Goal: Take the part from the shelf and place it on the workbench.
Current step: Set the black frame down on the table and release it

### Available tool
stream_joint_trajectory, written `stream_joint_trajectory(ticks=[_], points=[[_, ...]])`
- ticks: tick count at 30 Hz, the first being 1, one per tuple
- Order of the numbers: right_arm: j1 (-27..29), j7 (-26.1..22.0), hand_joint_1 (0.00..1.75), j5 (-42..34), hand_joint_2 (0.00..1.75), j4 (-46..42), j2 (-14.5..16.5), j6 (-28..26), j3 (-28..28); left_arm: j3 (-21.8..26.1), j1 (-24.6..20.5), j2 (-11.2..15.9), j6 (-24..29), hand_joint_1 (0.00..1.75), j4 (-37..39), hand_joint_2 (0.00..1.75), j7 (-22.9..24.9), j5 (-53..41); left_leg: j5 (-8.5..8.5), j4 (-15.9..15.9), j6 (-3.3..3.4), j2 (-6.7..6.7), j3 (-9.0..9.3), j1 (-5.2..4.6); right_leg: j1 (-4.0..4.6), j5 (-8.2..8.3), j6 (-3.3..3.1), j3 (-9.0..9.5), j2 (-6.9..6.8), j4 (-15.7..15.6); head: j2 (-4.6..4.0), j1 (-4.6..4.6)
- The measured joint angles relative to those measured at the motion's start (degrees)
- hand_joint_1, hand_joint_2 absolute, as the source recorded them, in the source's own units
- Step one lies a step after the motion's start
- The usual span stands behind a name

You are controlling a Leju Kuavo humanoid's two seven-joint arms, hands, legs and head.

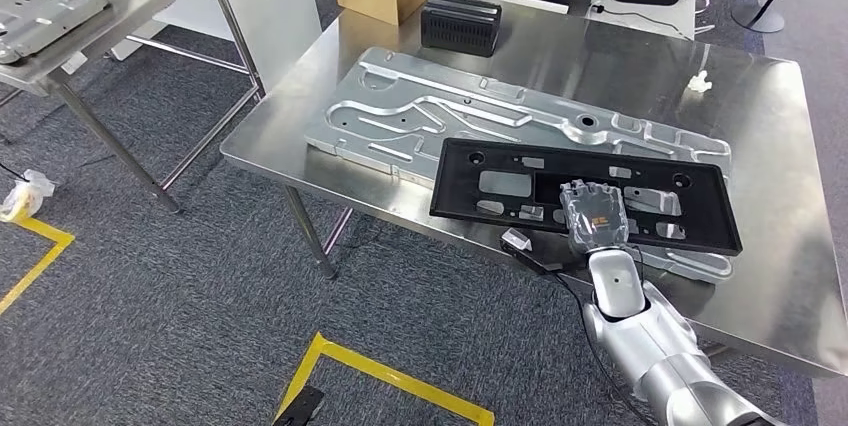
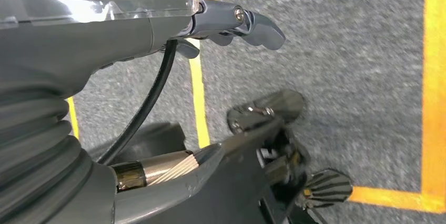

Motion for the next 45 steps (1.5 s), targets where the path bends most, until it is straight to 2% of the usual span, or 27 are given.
stream_joint_trajectory(ticks=[1, 3, 6, 7, 9, 10, 11, 12, 15, 16, 17, 18, 20, 22, 25, 26, 27, 28, 30, 32, 35, 37, 40, 41, 42, 43, 45], points=[[-0.03, -0.02, 1.69, -0.01, 1.75, 0.01, 0.03, 0.00, 0.09, 0.02, 0.04, 0.01, 0.05, 0.00, 0.01, 1.75, -0.07, 0.00, -0.51, 0.69, -0.64, 0.01, -0.21, 0.00, 0.08, -0.11, -0.39, 0.65, -0.13, -1.35, 0.00, 0.08], [-0.11, -0.03, 1.69, -0.04, 1.75, -0.01, 0.09, -0.09, 0.22, 0.04, 0.18, 0.00, 0.15, 0.00, 0.01, 1.75, -0.15, -0.01, -0.97, 1.18, -1.36, 0.15, -0.20, -0.16, 0.50, -1.21, -2.14, 0.55, 0.13, -1.00, 0.00, 0.09], [-0.44, 0.05, 1.69, -0.11, 1.75, -0.08, 0.20, -0.17, 0.25, 0.05, 0.22, -0.18, 0.17, 0.00, 0.00, 1.75, -0.20, -0.02, -2.49, 2.67, -1.57, -0.55, -0.27, 0.21, 0.79, -1.99, -3.88, 1.19, 0.66, -0.66, 0.00, -0.27], [-0.49, 0.10, 1.69, -0.13, 1.75, -0.09, 0.25, -0.17, 0.25, 0.06, 0.20, -0.23, 0.19, 0.00, -0.01, 1.75, -0.21, -0.02, -3.83, 5.26, -1.41, -1.14, -1.47, 0.14, 0.90, -2.20, -4.32, 1.56, 0.76, -0.70, 0.00, -0.36], [-0.45, 0.20, 1.69, -0.11, 1.75, -0.08, 0.43, -0.15, 0.29, 0.08, 0.37, -0.24, 0.25, 0.00, 0.00, 1.75, -0.20, -0.03, -6.85, 13.59, -0.74, -2.08, -6.12, -0.46, 1.39, -2.62, -4.97, 2.00, 0.99, -0.71, 0.00, -0.46], [-0.38, 0.25, 1.69, -0.09, 1.75, -0.07, 0.53, -0.15, 0.34, 0.11, 0.54, -0.24, 0.28, 0.00, 0.01, 1.75, -0.17, -0.04, -7.66, 17.34, -0.36, -2.28, -8.60, -0.83, 1.74, -2.80, -5.24, 2.18, 1.25, -0.71, 0.00, -0.49], [-0.29, 0.29, 1.69, -0.07, 1.75, -0.07, 0.63, -0.14, 0.39, 0.14, 0.70, -0.24, 0.33, 0.00, 0.01, 1.75, -0.14, -0.05, -7.38, 19.42, 0.17, -2.42, -10.38, -1.21, 2.14, -2.99, -5.49, 2.44, 1.56, -0.71, 0.00, -0.50], [-0.20, 0.33, 1.69, -0.05, 1.75, -0.07, 0.70, -0.14, 0.43, 0.18, 0.80, -0.24, 0.42, 0.00, 0.01, 1.75, -0.13, -0.07, -5.91, 19.13, 0.85, -2.58, -11.05, -1.65, 2.55, -3.21, -5.70, 2.78, 1.87, -0.71, 0.00, -0.50], [0.03, 0.47, 1.69, -0.03, 1.75, -0.06, 0.77, -0.14, 0.45, 0.28, 0.91, -0.11, 0.73, 0.00, 0.02, 1.75, -0.10, -0.09, 1.41, 9.75, 3.99, -3.39, -8.69, -3.27, 3.53, -4.01, -6.02, 3.96, 2.52, -0.79, 0.00, -0.39], [0.07, 0.50, 1.69, -0.02, 1.75, -0.05, 0.78, -0.13, 0.45, 0.31, 0.94, -0.08, 0.79, 0.00, 0.03, 1.75, -0.11, -0.09, 2.70, 7.12, 4.83, -3.64, -7.76, -3.67, 3.54, -4.15, -5.93, 4.06, 2.73, -0.86, 0.00, -0.35], [0.11, 0.56, 1.69, 0.00, 1.75, -0.04, 0.79, -0.14, 0.46, 0.33, 0.98, -0.04, 0.82, 0.00, 0.04, 1.75, -0.13, -0.09, 2.96, 5.60, 5.36, -3.82, -7.18, -3.96, 3.42, -4.19, -5.75, 3.99, 2.91, -0.98, 0.00, -0.39], [0.10, 0.61, 1.69, 0.01, 1.75, -0.05, 0.79, -0.16, 0.46, 0.35, 1.02, -0.03, 0.83, 0.00, 0.06, 1.75, -0.14, -0.09, 2.69, 4.95, 5.49, -3.83, -6.82, -4.10, 3.26, -4.12, -5.48, 3.88, 3.09, -1.20, 0.00, -0.47], [0.15, 0.69, 1.69, 0.01, 1.75, -0.09, 0.72, -0.18, 0.46, 0.37, 1.02, -0.14, 0.83, 0.00, 0.05, 1.75, -0.17, -0.08, 2.53, 2.90, 5.16, -3.61, -5.67, -3.93, 3.17, -4.13, -4.90, 4.16, 3.19, -1.68, 0.00, -0.71], [0.27, 0.65, 1.69, 0.00, 1.75, -0.09, 0.52, -0.10, 0.46, 0.40, 0.99, -0.25, 0.79, 0.00, 0.06, 1.75, -0.24, -0.05, 2.73, 1.10, 4.70, -3.35, -4.26, -3.37, 3.32, -5.25, -4.37, 3.47, 2.55, 0.17, 0.00, -0.55], [0.64, 0.56, 1.69, 0.02, 1.75, -0.08, 0.39, 0.33, 0.49, 0.49, 0.93, -0.41, 0.67, 0.00, 0.06, 1.75, -0.31, -0.05, 2.38, 0.53, 4.36, -3.19, -3.29, -3.15, 2.74, -8.65, -3.54, -2.31, 1.62, 9.94, 0.00, -0.40], [0.79, 0.72, 1.69, 0.02, 1.75, -0.07, 0.31, 0.62, 0.58, 0.55, 0.97, -0.43, 0.64, 0.00, 0.06, 1.75, -0.31, -0.11, 2.09, 0.63, 4.25, -3.16, -3.05, -3.11, 2.48, -8.65, -3.25, -3.98, 1.49, 12.13, 0.00, -0.40], [0.79, 0.99, 1.69, 0.02, 1.75, -0.06, 0.18, 0.97, 0.78, 0.62, 1.04, -0.44, 0.60, 0.00, 0.06, 1.75, -0.27, -0.22, 1.74, 0.79, 4.11, -3.16, -2.78, -3.02, 2.23, -7.49, -2.98, -4.66, 1.38, 12.26, 0.00, -0.40], [0.54, 1.30, 1.69, 0.01, 1.75, -0.05, -0.03, 1.37, 1.11, 0.72, 1.10, -0.44, 0.57, 0.00, 0.06, 1.75, -0.23, -0.35, 1.33, 1.04, 3.93, -3.17, -2.47, -2.91, 1.99, -5.34, -2.73, -4.28, 1.25, 10.31, 0.00, -0.40], [-0.98, 1.46, 1.69, -0.01, 1.75, -0.07, -0.65, 2.38, 1.85, 0.87, 1.12, -0.42, 0.41, 0.00, 0.05, 1.75, -0.14, -0.72, 0.28, 1.85, 3.31, -3.17, -2.14, -2.80, 1.68, -1.13, -2.40, -1.77, 0.79, 3.32, 0.00, -0.37], [-3.40, 0.64, 1.69, -0.05, 1.75, -0.37, -1.35, 3.96, 2.38, 1.01, 1.00, -0.39, 0.20, 0.00, 0.06, 1.75, -0.04, -1.05, -0.50, 2.64, 2.55, -3.09, -2.36, -2.98, 1.79, 0.01, -2.82, -0.34, 0.57, -0.62, 0.00, -0.38], [-6.59, -0.63, 1.69, -0.11, 1.75, -1.36, -2.23, 6.01, 2.89, 1.24, 0.98, -0.42, -0.03, 0.00, 0.06, 1.75, 0.12, -1.27, -0.92, 2.80, 1.61, -2.87, -2.48, -3.07, 1.98, -0.52, -4.06, -0.34, 0.83, -0.87, 0.00, -0.50], [-8.06, -0.86, 1.69, -0.14, 1.75, -2.00, -2.57, 6.48, 2.98, 1.32, 0.93, -0.43, -0.06, 0.00, 0.06, 1.75, 0.18, -1.37, -2.22, 4.95, 1.11, -2.88, -3.31, -2.93, 1.84, -0.70, -4.87, 0.13, 0.96, -1.17, 0.00, -0.58], [-9.15, -0.87, 1.69, -0.14, 1.75, -2.72, -2.64, 6.52, 3.70, 1.39, 0.88, -0.44, -0.12, 0.00, 0.05, 1.75, 0.18, -1.38, -6.10, 15.41, 0.72, -2.94, -8.89, -2.85, 1.98, -1.28, -5.70, 1.00, 1.14, -1.30, 0.00, -0.73], [-9.21, -0.91, 1.69, -0.13, 1.75, -2.81, -2.64, 6.56, 4.13, 1.40, 0.92, -0.46, -0.14, 0.00, 0.05, 1.75, 0.18, -1.33, -6.38, 18.10, 0.72, -2.94, -10.75, -2.84, 2.11, -1.53, -5.80, 1.32, 1.22, -1.29, 0.00, -0.73], [-9.21, -0.95, 1.69, -0.13, 1.75, -2.89, -2.63, 6.63, 4.55, 1.42, 0.97, -0.48, -0.16, 0.00, 0.05, 1.75, 0.17, -1.27, -5.54, 18.85, 0.83, -2.94, -11.76, -2.85, 2.22, -1.80, -5.83, 1.67, 1.31, -1.29, 0.00, -0.73], [-9.20, -0.99, 1.69, -0.11, 1.75, -2.96, -2.63, 6.72, 4.96, 1.44, 0.99, -0.51, -0.17, 0.00, 0.05, 1.75, 0.17, -1.21, -3.55, 17.36, 1.06, -2.94, -11.74, -2.87, 2.33, -2.10, -5.82, 2.10, 1.42, -1.29, 0.00, -0.73], [-9.20, -1.03, 1.69, -0.09, 1.75, -3.16, -2.61, 6.83, 5.66, 1.52, 0.99, -0.52, -0.16, 0.00, 0.06, 1.75, 0.19, -1.12, 1.40, 10.25, 1.84, -3.04, -9.36, -3.04, 2.48, -2.73, -5.68, 3.07, 1.60, -1.36, 0.00, -0.70]])
